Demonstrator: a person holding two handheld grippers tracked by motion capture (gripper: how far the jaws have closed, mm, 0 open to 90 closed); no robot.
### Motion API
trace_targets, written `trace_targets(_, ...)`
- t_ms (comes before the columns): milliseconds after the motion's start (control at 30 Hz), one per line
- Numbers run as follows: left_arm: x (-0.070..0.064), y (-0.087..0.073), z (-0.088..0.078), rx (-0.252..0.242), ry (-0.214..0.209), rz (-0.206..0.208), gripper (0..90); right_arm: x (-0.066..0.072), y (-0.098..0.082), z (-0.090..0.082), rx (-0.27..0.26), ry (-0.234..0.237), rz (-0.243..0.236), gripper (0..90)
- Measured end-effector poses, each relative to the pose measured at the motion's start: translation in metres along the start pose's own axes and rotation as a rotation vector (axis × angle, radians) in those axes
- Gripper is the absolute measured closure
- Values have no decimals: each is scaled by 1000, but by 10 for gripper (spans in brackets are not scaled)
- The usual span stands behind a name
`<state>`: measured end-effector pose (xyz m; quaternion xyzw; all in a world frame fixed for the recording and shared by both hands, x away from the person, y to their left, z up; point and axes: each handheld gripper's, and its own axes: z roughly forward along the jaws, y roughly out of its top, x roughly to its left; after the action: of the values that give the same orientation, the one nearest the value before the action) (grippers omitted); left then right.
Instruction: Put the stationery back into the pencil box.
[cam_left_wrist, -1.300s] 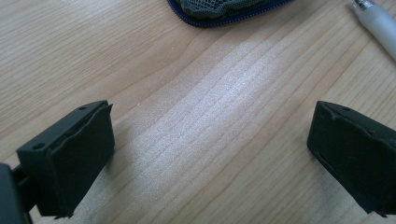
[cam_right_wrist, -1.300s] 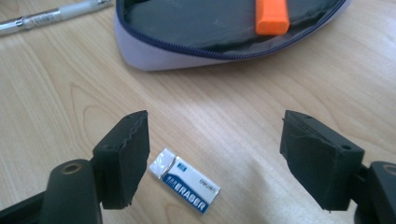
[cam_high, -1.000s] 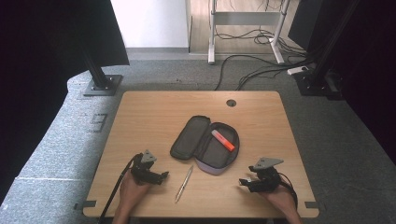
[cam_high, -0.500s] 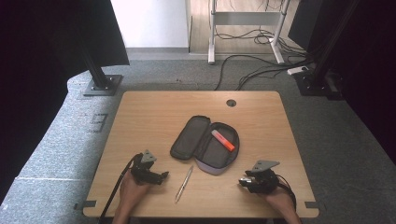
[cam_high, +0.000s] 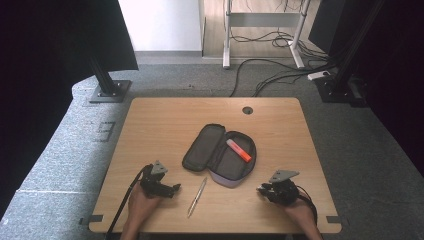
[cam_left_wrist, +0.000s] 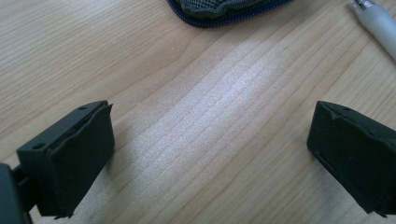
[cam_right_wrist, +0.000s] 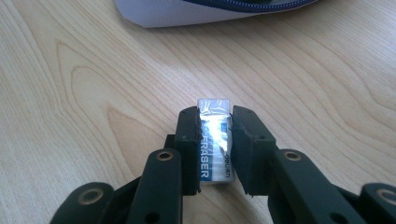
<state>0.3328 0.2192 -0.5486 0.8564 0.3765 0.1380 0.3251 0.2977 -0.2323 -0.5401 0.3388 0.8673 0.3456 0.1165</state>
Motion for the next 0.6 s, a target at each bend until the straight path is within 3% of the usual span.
trace_targets(600, 0, 0, 0, 0, 0, 0, 6, -3, 9, -15, -41, -15, 1, 721)
